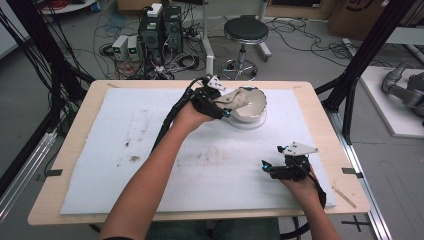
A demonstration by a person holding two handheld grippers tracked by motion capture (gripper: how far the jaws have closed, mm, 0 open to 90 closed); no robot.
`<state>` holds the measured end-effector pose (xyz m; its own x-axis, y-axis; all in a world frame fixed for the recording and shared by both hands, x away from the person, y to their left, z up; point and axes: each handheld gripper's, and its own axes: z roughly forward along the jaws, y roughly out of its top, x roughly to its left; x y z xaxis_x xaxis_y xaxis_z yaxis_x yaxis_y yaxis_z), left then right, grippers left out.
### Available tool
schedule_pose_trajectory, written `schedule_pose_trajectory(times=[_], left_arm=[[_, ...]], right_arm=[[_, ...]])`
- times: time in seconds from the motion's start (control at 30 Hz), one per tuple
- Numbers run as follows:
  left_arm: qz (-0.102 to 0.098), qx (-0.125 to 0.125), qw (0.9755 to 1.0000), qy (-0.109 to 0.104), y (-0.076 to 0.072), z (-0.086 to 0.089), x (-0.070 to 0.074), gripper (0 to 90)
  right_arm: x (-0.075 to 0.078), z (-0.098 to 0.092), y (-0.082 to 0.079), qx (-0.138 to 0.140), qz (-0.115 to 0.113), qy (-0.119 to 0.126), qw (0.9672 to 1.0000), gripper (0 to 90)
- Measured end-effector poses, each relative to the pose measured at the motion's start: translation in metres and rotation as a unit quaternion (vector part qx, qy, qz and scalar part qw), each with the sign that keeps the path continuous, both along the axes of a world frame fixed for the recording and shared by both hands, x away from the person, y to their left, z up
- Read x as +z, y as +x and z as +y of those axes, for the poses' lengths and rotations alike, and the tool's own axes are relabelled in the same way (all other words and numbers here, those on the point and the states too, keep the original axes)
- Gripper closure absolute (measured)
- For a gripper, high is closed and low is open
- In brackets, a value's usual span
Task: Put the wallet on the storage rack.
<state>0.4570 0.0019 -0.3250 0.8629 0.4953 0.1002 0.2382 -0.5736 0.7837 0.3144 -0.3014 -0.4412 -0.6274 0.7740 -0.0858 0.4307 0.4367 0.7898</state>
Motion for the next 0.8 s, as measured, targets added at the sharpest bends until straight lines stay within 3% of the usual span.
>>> schedule_pose_trajectory(times=[0.47, 0.8], left_arm=[[0.013, 0.000, 0.9989, 0.045, 0.027, -0.035, -0.004, 36.1], [0.031, 0.004, 0.9972, 0.068, 0.041, -0.048, -0.020, 36.1]], right_arm=[[-0.001, 0.000, 0.001, 0.001, 0.002, 0.000, 1.0000, 18.7], [-0.001, 0.000, 0.001, 0.000, 0.002, 0.000, 1.0000, 18.7]])
